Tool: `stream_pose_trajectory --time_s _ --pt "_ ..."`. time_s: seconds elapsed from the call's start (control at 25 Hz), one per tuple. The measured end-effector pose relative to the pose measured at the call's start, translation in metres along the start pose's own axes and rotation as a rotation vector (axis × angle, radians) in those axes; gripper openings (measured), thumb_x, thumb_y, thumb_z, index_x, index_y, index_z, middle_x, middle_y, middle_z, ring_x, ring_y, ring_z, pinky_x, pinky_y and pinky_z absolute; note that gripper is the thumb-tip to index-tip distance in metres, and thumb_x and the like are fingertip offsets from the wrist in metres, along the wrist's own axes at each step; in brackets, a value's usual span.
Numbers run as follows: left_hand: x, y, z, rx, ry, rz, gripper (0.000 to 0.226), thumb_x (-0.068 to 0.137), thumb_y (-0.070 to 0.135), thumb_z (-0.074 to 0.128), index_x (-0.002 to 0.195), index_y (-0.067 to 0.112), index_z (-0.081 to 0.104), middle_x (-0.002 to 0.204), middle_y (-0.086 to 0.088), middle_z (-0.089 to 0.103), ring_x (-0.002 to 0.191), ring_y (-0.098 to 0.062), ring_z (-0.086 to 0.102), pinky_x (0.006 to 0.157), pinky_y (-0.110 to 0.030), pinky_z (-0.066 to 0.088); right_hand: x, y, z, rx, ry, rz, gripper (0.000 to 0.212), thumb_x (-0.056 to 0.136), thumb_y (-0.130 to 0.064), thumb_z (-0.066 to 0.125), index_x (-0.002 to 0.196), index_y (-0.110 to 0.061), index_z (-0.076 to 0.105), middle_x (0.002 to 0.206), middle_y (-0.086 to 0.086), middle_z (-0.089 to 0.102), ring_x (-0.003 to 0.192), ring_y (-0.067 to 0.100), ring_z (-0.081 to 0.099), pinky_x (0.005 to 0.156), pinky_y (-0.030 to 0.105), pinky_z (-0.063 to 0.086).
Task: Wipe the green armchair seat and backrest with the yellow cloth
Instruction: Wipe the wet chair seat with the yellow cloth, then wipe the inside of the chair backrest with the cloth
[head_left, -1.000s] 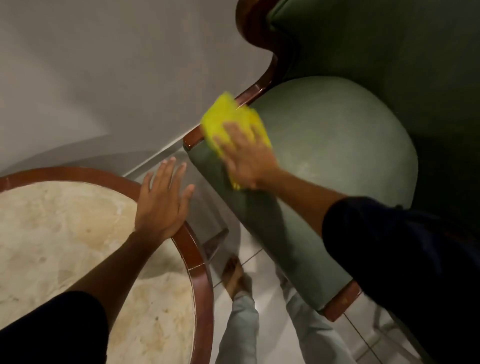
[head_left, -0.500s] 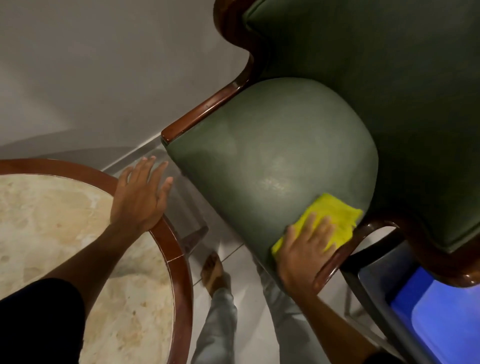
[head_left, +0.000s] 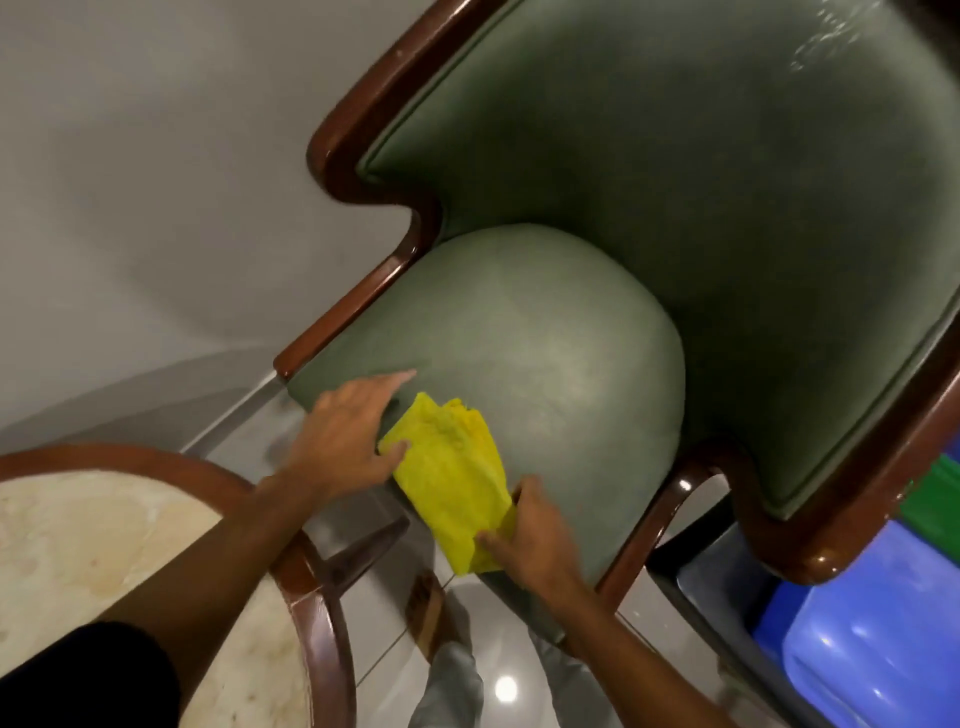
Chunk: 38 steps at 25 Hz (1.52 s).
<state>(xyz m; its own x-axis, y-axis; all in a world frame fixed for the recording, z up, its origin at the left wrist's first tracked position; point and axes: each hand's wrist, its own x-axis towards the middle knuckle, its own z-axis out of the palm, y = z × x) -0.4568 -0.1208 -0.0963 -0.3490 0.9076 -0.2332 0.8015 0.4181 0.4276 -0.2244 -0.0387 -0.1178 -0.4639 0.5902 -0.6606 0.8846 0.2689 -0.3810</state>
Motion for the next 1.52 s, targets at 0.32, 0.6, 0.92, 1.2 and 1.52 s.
stream_pose_trajectory --time_s 0.32,0.6,0.92,1.2,1.52 --pt "0.082 0.132 -0.014 -0.117 -0.552 0.209 0.058 0.064 0.046 0.073 0.12 0.036 0.061 0.138 -0.001 0.057 0.124 -0.009 0.05 0.11 -0.042 0.039 -0.016 -0.002 -0.159 0.199 0.196 -0.337 0.039 0.066 -0.026 0.061 0.102 -0.03 0.046 0.083 -0.006 0.063 0.082 0.028 0.065 0.065 0.032 0.047" --pt "0.2 0.335 -0.061 -1.158 -0.221 0.013 0.012 0.083 0.009 0.072 0.094 0.013 0.068 0.065 0.012 0.074 0.063 0.004 0.064 0.059 -0.015 0.051 -0.015 0.067 -0.413 0.264 1.038 -0.34 0.036 0.076 -0.01 0.072 0.101 -0.027 0.053 0.093 -0.018 0.058 0.092 0.006 0.056 0.083 0.007 0.042" --pt "0.309 0.263 -0.132 0.23 0.483 0.226 0.068 0.088 0.034 0.059 0.147 0.018 0.03 0.156 -0.014 0.03 0.146 -0.028 0.022 0.117 -0.054 0.02 0.082 0.088 -0.446 -0.372 0.889 0.062 0.095 0.088 -0.062 0.048 0.152 -0.002 0.012 0.147 0.03 0.035 0.129 0.043 0.042 0.101 0.051 0.039" --pt "0.318 0.13 -0.166 0.276 0.445 -0.219 0.105 0.078 0.069 0.051 0.151 0.015 -0.001 0.159 -0.025 0.012 0.145 -0.044 0.014 0.113 -0.064 0.016 0.171 0.02 -0.506 -0.523 0.966 -0.256 0.075 0.094 -0.06 0.038 0.145 -0.005 0.032 0.122 0.021 0.058 0.101 0.04 0.06 0.076 0.047 0.05" --pt "0.325 0.129 -0.16 0.268 0.443 -0.19 0.113 0.067 0.072 0.051 0.152 0.013 0.005 0.153 -0.024 0.023 0.139 -0.041 0.025 0.11 -0.058 0.022 0.257 -0.118 -0.458 -0.869 0.846 -0.836 0.054 0.101 -0.037 0.029 0.153 -0.023 0.024 0.161 0.012 0.024 0.149 0.032 0.02 0.122 0.049 0.016"
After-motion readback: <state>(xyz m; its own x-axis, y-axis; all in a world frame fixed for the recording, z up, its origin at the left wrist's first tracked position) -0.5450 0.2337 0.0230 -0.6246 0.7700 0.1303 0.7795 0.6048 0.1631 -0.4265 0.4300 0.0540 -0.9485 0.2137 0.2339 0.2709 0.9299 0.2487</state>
